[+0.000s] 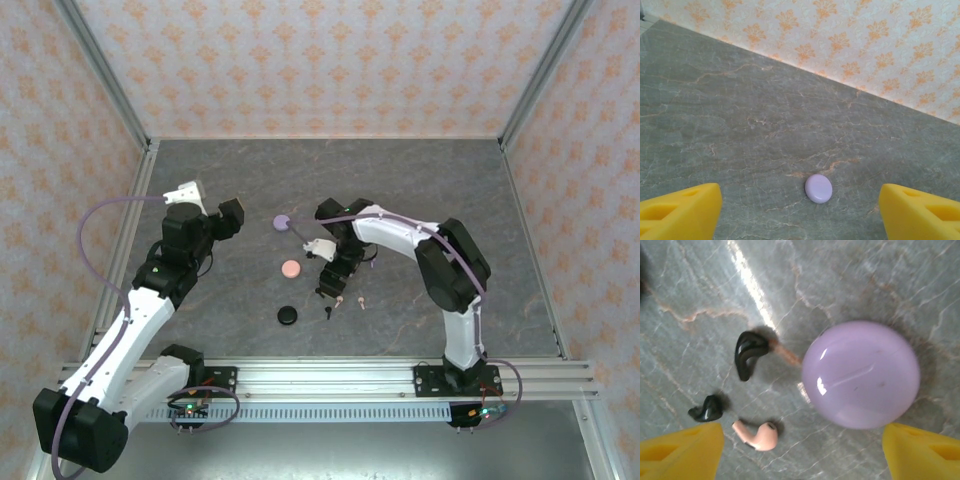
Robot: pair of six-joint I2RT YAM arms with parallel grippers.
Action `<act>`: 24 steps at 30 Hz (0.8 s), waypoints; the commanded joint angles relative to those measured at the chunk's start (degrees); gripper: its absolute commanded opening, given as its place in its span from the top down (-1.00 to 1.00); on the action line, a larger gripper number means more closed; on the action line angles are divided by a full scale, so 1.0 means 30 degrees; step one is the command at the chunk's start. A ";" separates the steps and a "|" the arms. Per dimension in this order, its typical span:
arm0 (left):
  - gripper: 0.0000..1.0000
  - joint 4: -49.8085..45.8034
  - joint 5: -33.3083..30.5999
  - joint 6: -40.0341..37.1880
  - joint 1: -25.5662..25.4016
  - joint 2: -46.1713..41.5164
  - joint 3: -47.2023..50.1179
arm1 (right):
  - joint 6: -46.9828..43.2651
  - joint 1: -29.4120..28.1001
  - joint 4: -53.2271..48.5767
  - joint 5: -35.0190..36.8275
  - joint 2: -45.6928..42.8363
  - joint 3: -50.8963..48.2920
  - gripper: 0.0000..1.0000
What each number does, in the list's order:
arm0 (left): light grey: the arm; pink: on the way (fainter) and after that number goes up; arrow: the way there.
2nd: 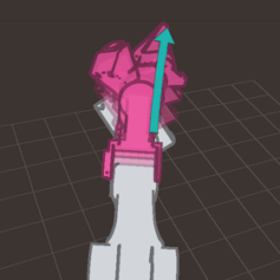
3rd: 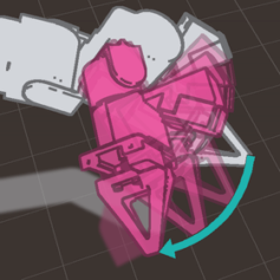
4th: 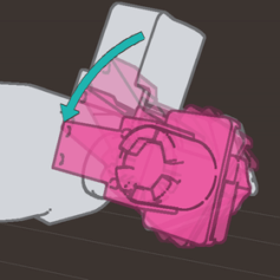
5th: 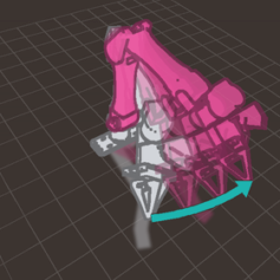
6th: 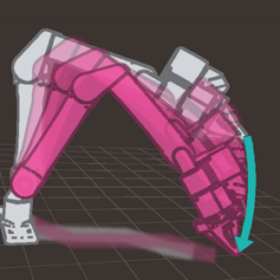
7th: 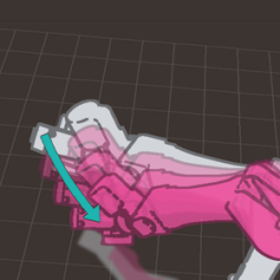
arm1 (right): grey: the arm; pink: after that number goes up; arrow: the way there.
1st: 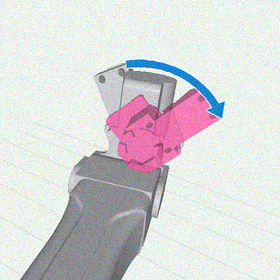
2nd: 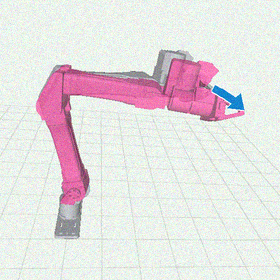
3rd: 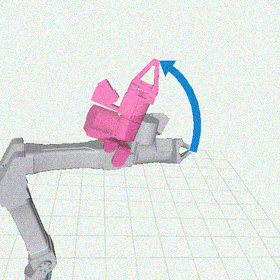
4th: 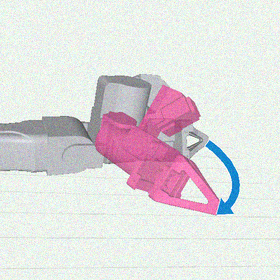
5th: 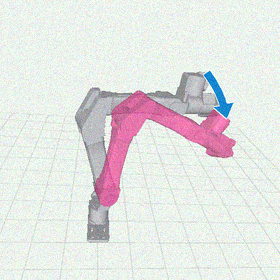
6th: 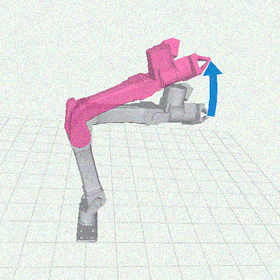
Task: Insert the wireless bluetooth earbuds into the charging case
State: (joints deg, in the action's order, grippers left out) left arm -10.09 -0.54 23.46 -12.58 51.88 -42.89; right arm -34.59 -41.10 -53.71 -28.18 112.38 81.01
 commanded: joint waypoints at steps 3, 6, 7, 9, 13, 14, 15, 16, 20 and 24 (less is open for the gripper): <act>-0.64 -0.0038 -0.0497 -0.0061 0.0211 0.0051 0.0322 | 0.1255 -0.0228 0.1302 -0.1525 -0.1039 -0.1175 -0.65; -0.64 0.0021 -0.0488 -0.0029 0.0215 0.0078 0.0353 | 0.1575 -0.0362 0.1693 -0.1837 -0.1130 -0.1479 -0.65; -0.64 0.0004 -0.0481 -0.0050 0.0231 0.0081 0.0361 | 0.1703 -0.0400 0.1862 -0.2028 -0.1174 -0.1534 -0.64; -0.64 0.0016 -0.0524 -0.0035 0.0227 0.0081 0.0355 | 0.1872 -0.0420 0.2067 -0.2233 -0.1276 -0.1608 -0.65; -0.64 -0.0037 -0.0506 -0.0029 0.0238 0.0077 0.0367 | 0.1971 -0.0450 0.2013 -0.2116 -0.1707 -0.1646 -0.65; -0.64 -0.0058 -0.0497 -0.0047 0.0234 0.0081 0.0372 | 0.1929 -0.0450 0.1997 -0.2040 -0.1916 -0.1683 -0.65; -0.64 -0.0066 -0.0482 -0.0032 0.0221 0.0081 0.0370 | 0.1884 -0.0450 0.1850 -0.1962 -0.2112 -0.1643 -0.65; -0.64 -0.0078 -0.0522 -0.0056 0.0227 0.0081 0.0353 | 0.1837 -0.0450 0.1718 -0.1839 -0.2278 -0.1629 -0.65; -0.64 -0.0080 -0.0554 -0.0079 0.0236 0.0051 0.0357 | 0.1215 -0.0464 0.0655 0.0081 -0.2675 -0.1125 -0.65; -0.64 -0.0256 -0.0612 -0.0247 0.0233 -0.0062 0.0267 | -0.0202 -0.0421 0.0908 0.3002 -0.3136 -0.0778 -0.69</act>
State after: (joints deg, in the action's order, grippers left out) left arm -10.09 -0.54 23.46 -12.58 52.01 -42.52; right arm -31.48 -42.24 -49.65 -26.79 104.99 76.66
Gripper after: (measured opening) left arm 0.819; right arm 0.838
